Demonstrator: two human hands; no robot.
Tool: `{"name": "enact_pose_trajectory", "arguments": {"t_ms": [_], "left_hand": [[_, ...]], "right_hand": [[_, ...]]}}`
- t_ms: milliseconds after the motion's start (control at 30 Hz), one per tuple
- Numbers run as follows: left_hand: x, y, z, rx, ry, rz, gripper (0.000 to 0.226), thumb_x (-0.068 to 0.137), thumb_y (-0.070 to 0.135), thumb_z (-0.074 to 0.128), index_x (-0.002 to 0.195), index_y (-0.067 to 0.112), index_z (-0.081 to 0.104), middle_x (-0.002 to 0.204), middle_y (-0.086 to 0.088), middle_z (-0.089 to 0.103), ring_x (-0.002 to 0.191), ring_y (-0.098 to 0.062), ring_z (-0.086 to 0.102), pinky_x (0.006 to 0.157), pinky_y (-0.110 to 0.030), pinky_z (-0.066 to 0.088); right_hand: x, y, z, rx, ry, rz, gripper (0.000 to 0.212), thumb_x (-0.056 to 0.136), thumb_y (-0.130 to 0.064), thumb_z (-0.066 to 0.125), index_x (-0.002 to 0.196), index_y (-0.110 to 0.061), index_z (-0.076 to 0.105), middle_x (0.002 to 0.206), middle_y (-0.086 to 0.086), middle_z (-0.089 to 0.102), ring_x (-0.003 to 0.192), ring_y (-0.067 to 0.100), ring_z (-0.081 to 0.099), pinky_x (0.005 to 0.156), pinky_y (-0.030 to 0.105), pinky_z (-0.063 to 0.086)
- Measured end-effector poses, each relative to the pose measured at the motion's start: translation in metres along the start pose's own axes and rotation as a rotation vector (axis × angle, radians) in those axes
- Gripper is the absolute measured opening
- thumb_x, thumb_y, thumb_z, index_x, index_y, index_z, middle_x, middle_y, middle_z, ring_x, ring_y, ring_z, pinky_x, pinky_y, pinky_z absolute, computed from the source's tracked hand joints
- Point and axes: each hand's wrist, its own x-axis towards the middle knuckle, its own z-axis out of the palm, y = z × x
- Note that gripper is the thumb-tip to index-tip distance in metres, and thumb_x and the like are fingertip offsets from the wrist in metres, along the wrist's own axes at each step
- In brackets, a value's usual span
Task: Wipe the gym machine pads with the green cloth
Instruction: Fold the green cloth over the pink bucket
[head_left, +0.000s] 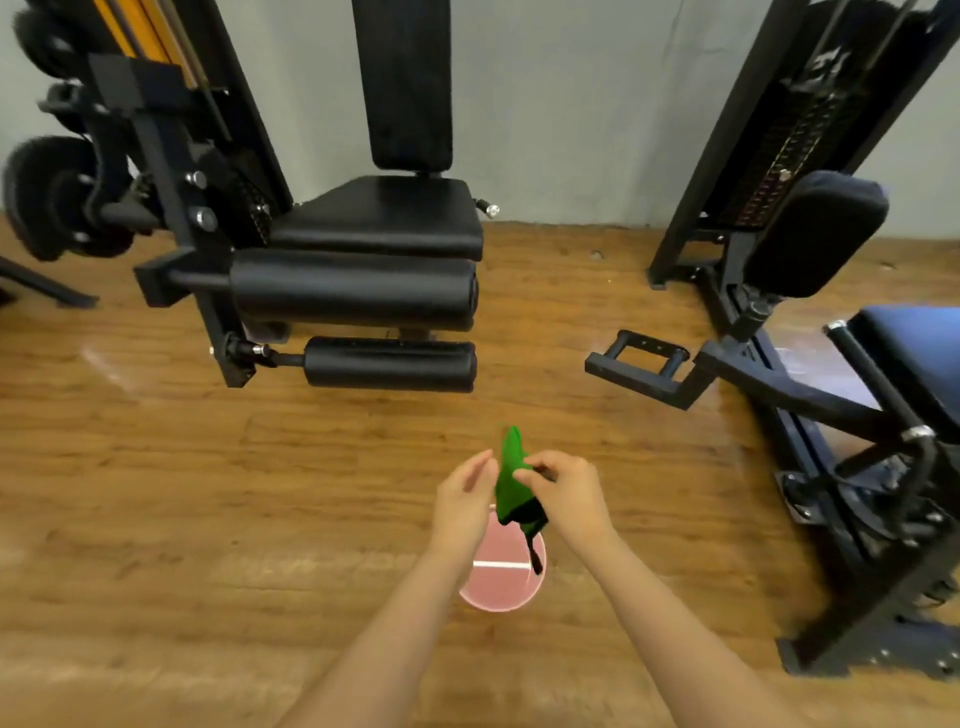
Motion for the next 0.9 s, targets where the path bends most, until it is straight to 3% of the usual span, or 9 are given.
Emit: {"name": "enact_pose_trajectory", "arguments": {"t_ms": [67,167,267,400,467,567,633,767,900], "left_hand": [[0.024,-0.033,0.010,-0.080,-0.086,-0.063,0.030,0.101,0.018,0.048,0.130,0.016,0.058,0.126,0.000,0.062,0.114,-0.013,0.059,0.095,-0.024,0.049],[0.060,-0.088,0.015,-0.143,-0.127,-0.121,0.033,0.101,0.016,0.047,0.134,0.014,0.055,0.126,-0.004,0.062,0.114,-0.016,0.060,0.093,-0.027,0.050],[0.099,-0.139,0.013,-0.221,-0.088,-0.113,0.028,0.100,0.012,0.051,0.127,0.014,0.058,0.121,-0.005,0.065,0.112,-0.019,0.062,0.094,-0.030,0.050],[0.157,-0.207,0.010,-0.277,-0.037,-0.097,0.020,0.095,0.003,0.055,0.110,0.000,0.068,0.097,-0.014,0.072,0.092,-0.027,0.065,0.087,-0.039,0.049],[0.186,-0.238,0.009,-0.296,-0.029,-0.099,0.023,0.095,-0.002,0.051,0.114,-0.006,0.065,0.102,-0.021,0.069,0.089,-0.031,0.064,0.088,-0.041,0.050],[0.225,-0.273,0.011,-0.338,-0.046,-0.071,0.025,0.098,0.000,0.045,0.116,-0.007,0.060,0.104,-0.024,0.067,0.083,-0.031,0.064,0.080,-0.038,0.052],[0.244,-0.291,0.017,-0.387,-0.074,-0.054,0.027,0.101,0.004,0.041,0.119,-0.006,0.059,0.098,-0.022,0.066,0.079,-0.030,0.064,0.070,-0.035,0.053],[0.265,-0.315,0.032,-0.485,-0.111,-0.055,0.029,0.104,0.010,0.036,0.121,-0.001,0.058,0.104,-0.022,0.066,0.084,-0.031,0.064,0.061,-0.033,0.056],[0.266,-0.321,0.029,-0.407,-0.136,-0.008,0.030,0.104,0.009,0.035,0.120,-0.002,0.057,0.098,-0.018,0.065,0.080,-0.026,0.063,0.054,-0.027,0.052]], "right_hand": [[0.009,0.033,0.017,0.070,-0.024,0.020,0.020,0.083,-0.005,0.066,0.072,-0.022,0.065,0.070,-0.018,0.060,0.065,-0.009,0.054,0.061,0.005,0.038],[0.026,0.088,0.047,0.144,-0.049,0.033,0.027,0.086,-0.004,0.061,0.075,-0.027,0.067,0.075,-0.016,0.066,0.072,-0.002,0.060,0.068,0.014,0.041],[0.047,0.140,0.076,0.186,-0.235,-0.011,0.029,0.093,-0.003,0.050,0.098,-0.026,0.066,0.098,-0.011,0.066,0.093,0.005,0.060,0.077,0.009,0.042],[0.073,0.223,0.115,-0.028,-0.499,-0.182,0.039,0.096,-0.001,0.043,0.134,-0.009,0.047,0.135,-0.014,0.034,0.127,0.000,0.030,0.103,0.008,0.020],[0.088,0.258,0.129,-0.024,-0.392,-0.228,0.032,0.094,-0.002,0.048,0.124,-0.009,0.058,0.129,-0.012,0.044,0.121,-0.002,0.039,0.105,0.015,0.027],[0.107,0.302,0.147,0.109,-0.091,-0.249,0.024,0.085,0.001,0.061,0.090,-0.020,0.070,0.096,-0.012,0.064,0.087,-0.011,0.058,0.087,0.022,0.044],[0.114,0.327,0.165,0.130,-0.039,-0.307,0.029,0.077,-0.001,0.071,0.089,-0.027,0.068,0.094,-0.017,0.064,0.085,-0.008,0.060,0.084,0.019,0.045],[0.129,0.355,0.203,-0.033,0.048,-0.437,0.045,0.070,-0.016,0.080,0.113,-0.013,0.067,0.103,-0.010,0.058,0.096,0.003,0.055,0.089,0.011,0.039],[0.142,0.360,0.201,0.076,0.167,-0.366,0.012,0.081,0.001,0.066,0.084,-0.008,0.073,0.082,-0.011,0.063,0.075,-0.005,0.058,0.073,0.007,0.043]]}}
